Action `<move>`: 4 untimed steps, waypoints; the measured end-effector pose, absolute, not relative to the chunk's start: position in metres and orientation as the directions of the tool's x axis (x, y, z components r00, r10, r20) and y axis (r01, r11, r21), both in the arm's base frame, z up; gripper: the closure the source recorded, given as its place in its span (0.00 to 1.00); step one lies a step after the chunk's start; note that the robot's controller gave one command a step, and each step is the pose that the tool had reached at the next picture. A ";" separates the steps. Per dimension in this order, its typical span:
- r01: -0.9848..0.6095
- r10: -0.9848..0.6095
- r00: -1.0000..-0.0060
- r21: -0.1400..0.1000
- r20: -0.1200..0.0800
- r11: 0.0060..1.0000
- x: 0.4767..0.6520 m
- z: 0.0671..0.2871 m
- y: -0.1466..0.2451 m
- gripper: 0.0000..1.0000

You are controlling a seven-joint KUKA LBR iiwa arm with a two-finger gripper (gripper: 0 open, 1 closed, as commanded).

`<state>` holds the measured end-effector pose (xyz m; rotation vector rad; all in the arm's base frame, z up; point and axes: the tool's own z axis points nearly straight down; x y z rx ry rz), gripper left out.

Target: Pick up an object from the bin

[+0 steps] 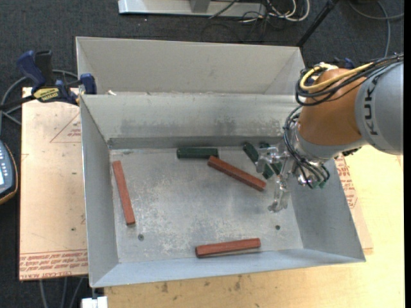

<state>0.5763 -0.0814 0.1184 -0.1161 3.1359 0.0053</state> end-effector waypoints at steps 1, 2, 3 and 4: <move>-0.346 -0.346 -0.938 -0.001 -0.008 0.938 0.609 0.071 -0.043 0.00; -0.158 -0.158 -0.987 0.001 -0.006 0.987 0.632 0.071 -0.029 0.00; -0.159 -0.159 -0.987 0.000 -0.005 0.987 0.632 0.071 -0.030 1.00; -0.132 -0.132 -0.991 0.000 -0.013 0.991 0.638 0.221 -0.011 1.00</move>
Offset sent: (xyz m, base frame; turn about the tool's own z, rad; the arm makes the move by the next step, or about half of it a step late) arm 0.0303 0.0368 -0.0484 -0.2798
